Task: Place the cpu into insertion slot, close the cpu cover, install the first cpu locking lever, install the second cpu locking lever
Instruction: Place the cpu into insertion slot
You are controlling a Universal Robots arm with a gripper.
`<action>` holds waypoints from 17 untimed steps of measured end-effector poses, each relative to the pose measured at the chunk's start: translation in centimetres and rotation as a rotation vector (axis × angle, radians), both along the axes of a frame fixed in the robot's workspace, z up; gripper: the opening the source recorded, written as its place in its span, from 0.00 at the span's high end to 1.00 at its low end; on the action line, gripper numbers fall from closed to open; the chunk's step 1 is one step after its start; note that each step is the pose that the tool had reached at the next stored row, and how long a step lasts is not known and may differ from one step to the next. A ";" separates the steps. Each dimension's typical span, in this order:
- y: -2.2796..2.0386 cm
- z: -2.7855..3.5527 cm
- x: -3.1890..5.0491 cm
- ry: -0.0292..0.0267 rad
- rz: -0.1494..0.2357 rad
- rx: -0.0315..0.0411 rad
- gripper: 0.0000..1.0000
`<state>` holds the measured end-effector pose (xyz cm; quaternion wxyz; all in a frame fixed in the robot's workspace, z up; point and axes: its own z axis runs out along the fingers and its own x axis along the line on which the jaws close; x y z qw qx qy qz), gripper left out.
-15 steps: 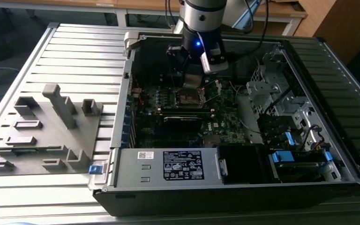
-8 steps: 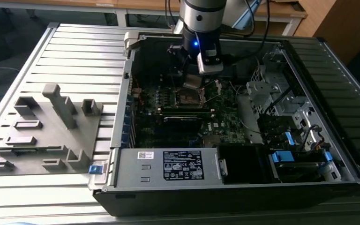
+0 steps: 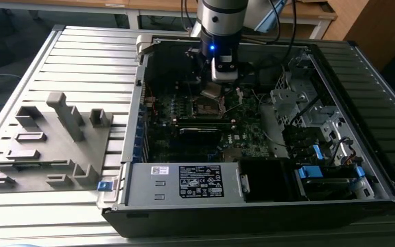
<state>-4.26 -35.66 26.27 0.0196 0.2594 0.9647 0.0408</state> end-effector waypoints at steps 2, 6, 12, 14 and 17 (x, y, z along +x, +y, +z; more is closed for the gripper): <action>0.00 -0.02 0.00 0.0000 -0.036 0.0000 0.46; 0.00 -0.06 0.00 0.0000 -0.108 -0.0001 0.46; 0.00 -0.11 0.00 0.0000 -0.218 -0.0001 0.46; 0.00 -0.13 0.00 0.0001 -0.253 -0.0001 0.46; 0.00 -0.16 0.00 0.0001 -0.309 -0.0001 0.46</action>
